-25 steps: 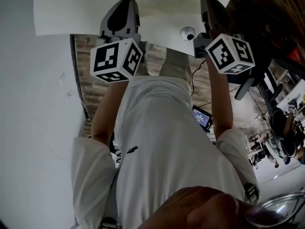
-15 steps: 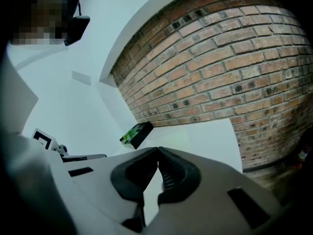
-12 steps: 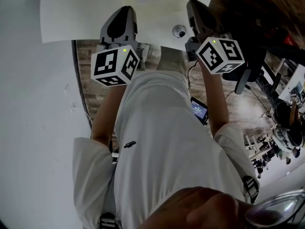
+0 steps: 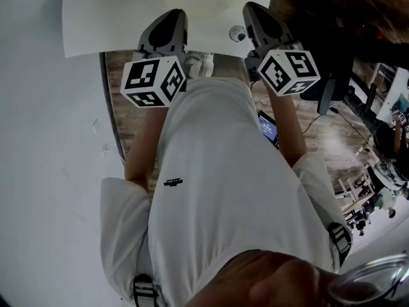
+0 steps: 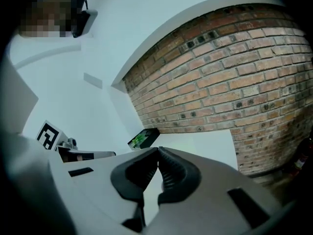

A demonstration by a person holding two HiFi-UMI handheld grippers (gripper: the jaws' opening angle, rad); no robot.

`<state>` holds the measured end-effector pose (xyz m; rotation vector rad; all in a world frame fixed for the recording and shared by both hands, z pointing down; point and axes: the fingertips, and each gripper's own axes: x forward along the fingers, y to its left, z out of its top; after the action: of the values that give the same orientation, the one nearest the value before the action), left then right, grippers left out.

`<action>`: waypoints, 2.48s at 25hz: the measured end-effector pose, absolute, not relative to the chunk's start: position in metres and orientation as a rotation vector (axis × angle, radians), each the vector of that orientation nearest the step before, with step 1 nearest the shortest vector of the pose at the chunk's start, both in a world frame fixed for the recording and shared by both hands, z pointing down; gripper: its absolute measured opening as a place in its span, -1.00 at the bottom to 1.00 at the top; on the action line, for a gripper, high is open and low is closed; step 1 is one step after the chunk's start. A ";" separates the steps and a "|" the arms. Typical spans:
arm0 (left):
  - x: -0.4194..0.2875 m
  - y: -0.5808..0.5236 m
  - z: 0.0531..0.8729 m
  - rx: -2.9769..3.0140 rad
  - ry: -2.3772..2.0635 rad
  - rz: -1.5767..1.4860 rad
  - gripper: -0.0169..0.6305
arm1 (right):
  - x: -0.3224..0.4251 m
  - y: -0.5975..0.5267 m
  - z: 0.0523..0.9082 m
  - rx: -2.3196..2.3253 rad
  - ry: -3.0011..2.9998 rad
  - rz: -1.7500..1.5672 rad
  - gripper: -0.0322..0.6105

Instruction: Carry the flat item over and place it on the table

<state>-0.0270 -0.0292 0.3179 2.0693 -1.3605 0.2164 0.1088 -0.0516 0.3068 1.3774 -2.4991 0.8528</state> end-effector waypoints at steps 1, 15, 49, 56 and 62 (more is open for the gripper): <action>-0.025 -0.026 0.313 2.084 -1.342 0.217 -0.82 | 0.106 -0.048 0.303 1.380 -2.504 0.852 -0.79; -0.010 0.020 0.265 2.251 -1.196 0.216 -0.82 | 0.093 0.015 0.260 1.356 -2.512 0.749 -0.79; -0.013 0.075 0.262 2.356 -1.049 0.196 -0.82 | 0.024 0.090 0.277 1.147 -2.594 0.949 -0.79; -0.018 0.077 0.262 2.352 -1.042 0.170 -0.82 | 0.015 0.096 0.286 1.104 -2.566 0.985 -0.79; -0.004 0.075 0.261 2.357 -1.025 0.157 -0.82 | 0.032 0.094 0.287 1.134 -2.554 0.993 -0.79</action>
<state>-0.0043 0.0751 0.2609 2.3568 -1.0252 0.1568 0.0322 0.0941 0.2869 1.1338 -2.5537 0.9933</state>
